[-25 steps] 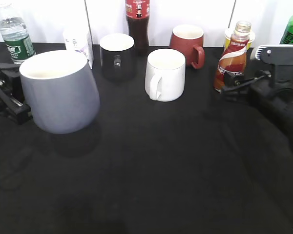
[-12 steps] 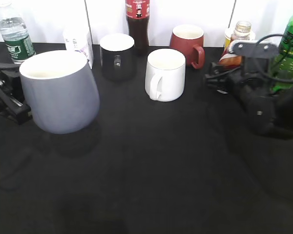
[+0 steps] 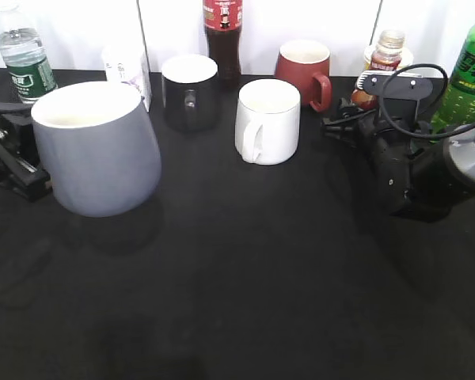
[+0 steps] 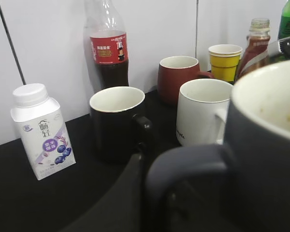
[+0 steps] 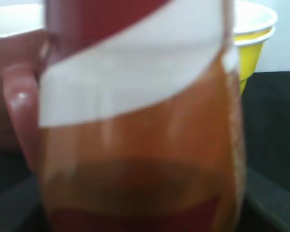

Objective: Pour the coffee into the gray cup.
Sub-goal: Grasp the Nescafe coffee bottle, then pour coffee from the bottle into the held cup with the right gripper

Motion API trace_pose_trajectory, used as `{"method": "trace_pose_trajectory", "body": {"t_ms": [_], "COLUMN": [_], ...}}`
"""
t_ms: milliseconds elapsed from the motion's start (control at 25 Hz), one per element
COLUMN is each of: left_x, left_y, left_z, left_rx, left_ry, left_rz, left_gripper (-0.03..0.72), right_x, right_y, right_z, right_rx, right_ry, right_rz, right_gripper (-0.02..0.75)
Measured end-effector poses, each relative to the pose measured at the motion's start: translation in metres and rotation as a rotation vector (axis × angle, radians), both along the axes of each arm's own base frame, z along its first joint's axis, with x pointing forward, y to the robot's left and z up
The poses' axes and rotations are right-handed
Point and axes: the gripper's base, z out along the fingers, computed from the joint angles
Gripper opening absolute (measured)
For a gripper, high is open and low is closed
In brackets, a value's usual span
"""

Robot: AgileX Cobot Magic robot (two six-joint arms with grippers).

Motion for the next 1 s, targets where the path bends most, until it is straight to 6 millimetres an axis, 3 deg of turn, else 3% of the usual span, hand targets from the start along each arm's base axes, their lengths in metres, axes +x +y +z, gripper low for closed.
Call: {"method": "trace_pose_trajectory", "body": {"t_ms": [160, 320, 440, 640, 840, 1000], "left_x": [0.0, 0.0, 0.0, 0.0, -0.006, -0.009], "left_y": [0.0, 0.0, 0.0, 0.0, -0.006, -0.009], "left_z": [0.0, 0.0, 0.0, 0.0, -0.004, -0.004], "left_rx": [0.0, 0.0, 0.0, 0.002, 0.084, 0.105], "left_ry": [0.0, 0.0, 0.0, 0.0, -0.016, -0.034], "left_rz": [0.0, 0.0, 0.0, -0.002, -0.104, -0.153], "left_gripper": [0.038, 0.038, 0.038, 0.038, 0.038, 0.038], "right_x": [-0.004, -0.026, -0.051, -0.094, -0.14, -0.153], "right_y": [-0.002, -0.006, 0.0, 0.045, 0.103, 0.116], "right_z": [0.003, 0.057, 0.09, 0.141, 0.14, 0.136], "right_rx": [0.0, 0.015, -0.039, -0.115, -0.148, -0.332], "right_ry": [0.004, -0.074, -0.08, -0.106, -0.056, -0.09], "right_rz": [0.001, 0.052, 0.225, 0.529, 0.774, 0.863], "right_gripper": [0.531, 0.53, 0.53, 0.528, 0.528, 0.528]}}
